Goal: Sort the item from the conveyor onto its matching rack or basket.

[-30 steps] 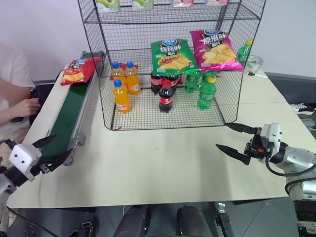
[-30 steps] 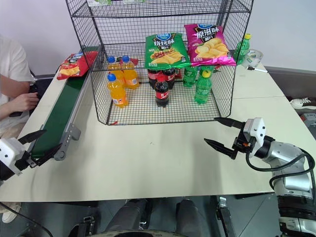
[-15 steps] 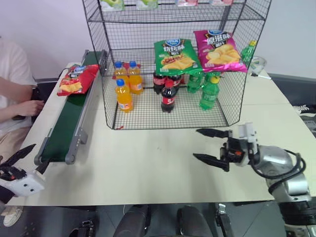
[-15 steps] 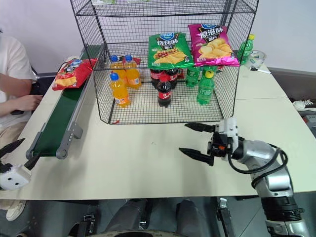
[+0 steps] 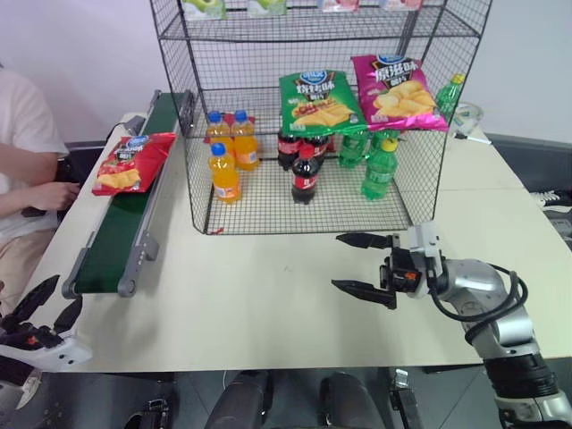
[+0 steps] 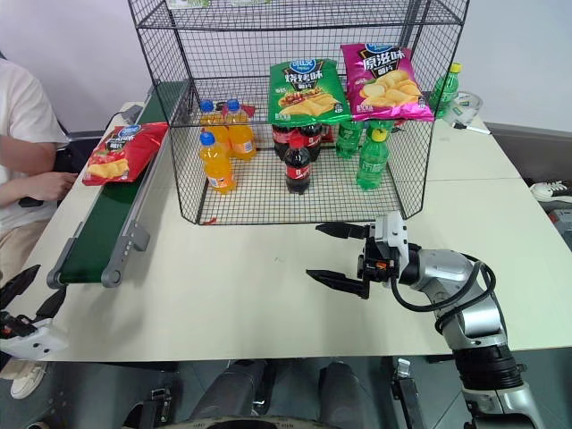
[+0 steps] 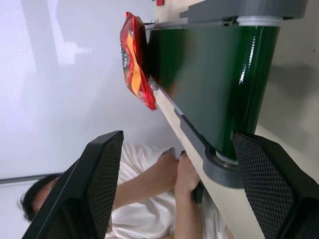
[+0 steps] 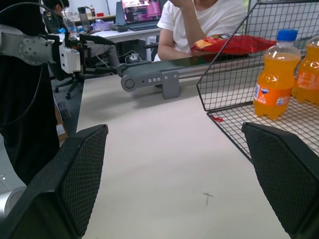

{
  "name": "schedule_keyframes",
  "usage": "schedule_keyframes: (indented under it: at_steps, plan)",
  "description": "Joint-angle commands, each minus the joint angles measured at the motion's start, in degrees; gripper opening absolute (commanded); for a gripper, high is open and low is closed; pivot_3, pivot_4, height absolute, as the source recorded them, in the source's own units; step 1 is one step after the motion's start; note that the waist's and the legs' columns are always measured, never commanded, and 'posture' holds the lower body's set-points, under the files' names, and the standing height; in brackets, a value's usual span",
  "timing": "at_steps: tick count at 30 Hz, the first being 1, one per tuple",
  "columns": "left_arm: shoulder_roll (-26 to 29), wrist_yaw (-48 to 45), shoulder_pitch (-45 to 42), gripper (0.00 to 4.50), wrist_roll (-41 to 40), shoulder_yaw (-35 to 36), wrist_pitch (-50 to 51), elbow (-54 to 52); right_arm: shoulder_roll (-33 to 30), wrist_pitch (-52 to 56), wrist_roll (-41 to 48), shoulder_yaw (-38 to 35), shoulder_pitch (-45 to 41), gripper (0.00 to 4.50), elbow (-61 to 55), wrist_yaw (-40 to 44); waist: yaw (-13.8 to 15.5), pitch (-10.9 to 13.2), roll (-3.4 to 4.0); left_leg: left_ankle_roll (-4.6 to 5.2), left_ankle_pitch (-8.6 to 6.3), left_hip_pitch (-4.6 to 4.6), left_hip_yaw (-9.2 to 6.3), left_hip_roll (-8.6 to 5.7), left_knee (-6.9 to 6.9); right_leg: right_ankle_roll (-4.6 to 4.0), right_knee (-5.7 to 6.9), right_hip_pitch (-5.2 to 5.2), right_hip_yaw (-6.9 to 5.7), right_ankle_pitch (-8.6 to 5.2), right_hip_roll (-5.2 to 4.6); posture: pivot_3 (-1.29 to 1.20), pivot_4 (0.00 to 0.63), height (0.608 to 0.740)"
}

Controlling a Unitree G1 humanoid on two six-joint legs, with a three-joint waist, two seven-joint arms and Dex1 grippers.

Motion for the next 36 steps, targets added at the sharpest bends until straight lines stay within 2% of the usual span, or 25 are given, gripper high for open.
schedule_keyframes:
  at_steps: [1, 19, 36]
  plan:
    - [1.93, 3.1, -1.1, 3.6, -0.61, -2.4, 1.19, 1.36, 0.14, -0.62, 0.4, -0.73, -0.64, 4.5, -1.21, 0.08, 0.02, 0.0, 0.0, 0.0, 0.0, 0.0, 0.0, 0.0, 0.0, 0.0, 0.01, 0.0, 0.0, 0.0, 0.0, 0.0, 0.15, 0.74]
    - [5.64, 8.51, -2.08, 3.6, -3.0, -9.11, 3.88, 3.51, 0.49, -1.6, -0.54, -0.82, -1.28, 4.5, 0.02, -0.21, 0.02, -0.01, -0.02, 0.0, 0.01, 0.05, 0.0, -0.01, 0.01, 0.01, 0.08, 0.01, 0.0, 0.01, 0.01, 0.0, 0.15, 0.74]
    - [6.22, 9.12, -2.26, 3.6, -5.31, -9.93, 4.33, 2.81, 1.05, -2.39, -1.2, -0.72, -0.79, 4.5, 0.19, -0.74, 0.01, -0.01, -0.02, 0.02, 0.02, 0.07, 0.0, -0.01, 0.03, 0.01, 0.14, 0.01, 0.0, 0.01, 0.01, 0.0, 0.15, 0.74]
